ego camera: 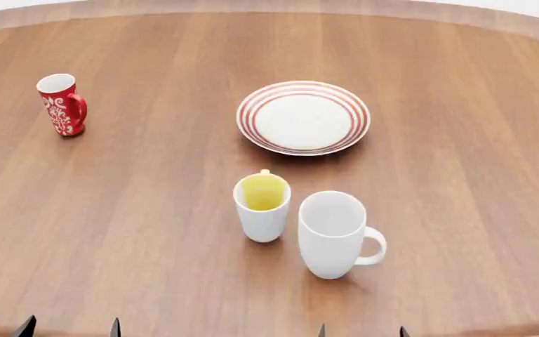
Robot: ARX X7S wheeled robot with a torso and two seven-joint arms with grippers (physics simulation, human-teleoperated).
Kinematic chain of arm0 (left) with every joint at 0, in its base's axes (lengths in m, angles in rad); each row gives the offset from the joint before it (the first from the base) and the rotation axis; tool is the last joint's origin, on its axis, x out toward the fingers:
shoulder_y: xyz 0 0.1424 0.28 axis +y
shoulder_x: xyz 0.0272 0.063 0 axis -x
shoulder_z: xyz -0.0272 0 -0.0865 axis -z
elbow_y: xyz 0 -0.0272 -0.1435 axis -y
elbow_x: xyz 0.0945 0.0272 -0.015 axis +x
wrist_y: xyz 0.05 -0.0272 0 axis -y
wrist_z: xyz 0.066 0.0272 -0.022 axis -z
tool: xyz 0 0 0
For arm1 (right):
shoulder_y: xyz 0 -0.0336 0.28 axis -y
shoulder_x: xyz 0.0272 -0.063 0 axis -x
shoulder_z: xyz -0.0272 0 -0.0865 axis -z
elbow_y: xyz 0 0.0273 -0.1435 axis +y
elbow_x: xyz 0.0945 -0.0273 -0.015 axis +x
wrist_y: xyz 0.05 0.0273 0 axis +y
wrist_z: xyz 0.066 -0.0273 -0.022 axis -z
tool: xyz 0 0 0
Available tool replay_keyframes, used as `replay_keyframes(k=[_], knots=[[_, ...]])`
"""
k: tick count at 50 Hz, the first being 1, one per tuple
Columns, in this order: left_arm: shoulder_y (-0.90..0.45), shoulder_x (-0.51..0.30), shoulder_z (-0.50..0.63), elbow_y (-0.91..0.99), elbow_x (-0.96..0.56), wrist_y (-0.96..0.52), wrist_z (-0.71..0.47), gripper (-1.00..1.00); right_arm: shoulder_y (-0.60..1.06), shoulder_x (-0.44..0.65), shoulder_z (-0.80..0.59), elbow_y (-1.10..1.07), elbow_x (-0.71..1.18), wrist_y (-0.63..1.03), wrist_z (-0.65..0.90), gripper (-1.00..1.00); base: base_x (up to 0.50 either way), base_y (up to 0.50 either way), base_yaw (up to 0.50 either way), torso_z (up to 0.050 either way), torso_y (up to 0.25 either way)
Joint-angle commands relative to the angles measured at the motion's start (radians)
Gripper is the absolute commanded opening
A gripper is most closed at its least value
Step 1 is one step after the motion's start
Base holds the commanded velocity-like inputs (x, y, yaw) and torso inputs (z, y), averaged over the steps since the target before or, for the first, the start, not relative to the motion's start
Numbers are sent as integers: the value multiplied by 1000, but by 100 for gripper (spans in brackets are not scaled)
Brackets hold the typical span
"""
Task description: Pick up the red mug and put it on the plate
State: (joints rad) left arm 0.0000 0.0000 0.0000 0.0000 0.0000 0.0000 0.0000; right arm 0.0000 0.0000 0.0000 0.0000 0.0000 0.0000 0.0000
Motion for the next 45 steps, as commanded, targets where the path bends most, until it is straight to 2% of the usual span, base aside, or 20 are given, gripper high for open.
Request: replay_keyframes(k=[1,13,17,22,23,24,25,26,27,45], knots=[[2,-17,20,15,-15,-14,-14,100,-2,16,-28,-8,-1,8,24,100,0,0,0,0,0],[-8,-50,60,-18,-36,-6,-52,100,11,49,-79,-5,7,31,73,100,0,0,0,0,0],[-28,-59,69,36,-49,-77,-57,100,26,59,-87,-63,22,107,73,100,0,0,0,0,0],[-74,-78,92,234,-83,-280,-43,100,137,80,-23,-290,69,422,111,100,0,0,0,0,0],[-224,-96,102,384,-137,-430,-44,100,287,192,95,-154,36,572,202,100,500,0,0,0,0],[-374,-97,97,534,-143,-580,-47,100,437,135,148,-117,-96,722,108,100,500,0,0,0,0],[-396,-98,97,590,-145,-730,-48,100,587,136,147,-133,-96,872,107,100,500,0,0,0,0],[-397,-98,98,589,-147,-787,-49,100,737,137,150,-133,-95,970,107,100,500,0,0,0,0],[-397,-99,101,588,-147,-786,-50,100,865,138,150,-132,-95,970,109,100,500,0,0,0,0],[-407,-116,109,577,-168,-787,-67,100,890,151,142,-74,-92,969,127,100,500,0,0,0,0]])
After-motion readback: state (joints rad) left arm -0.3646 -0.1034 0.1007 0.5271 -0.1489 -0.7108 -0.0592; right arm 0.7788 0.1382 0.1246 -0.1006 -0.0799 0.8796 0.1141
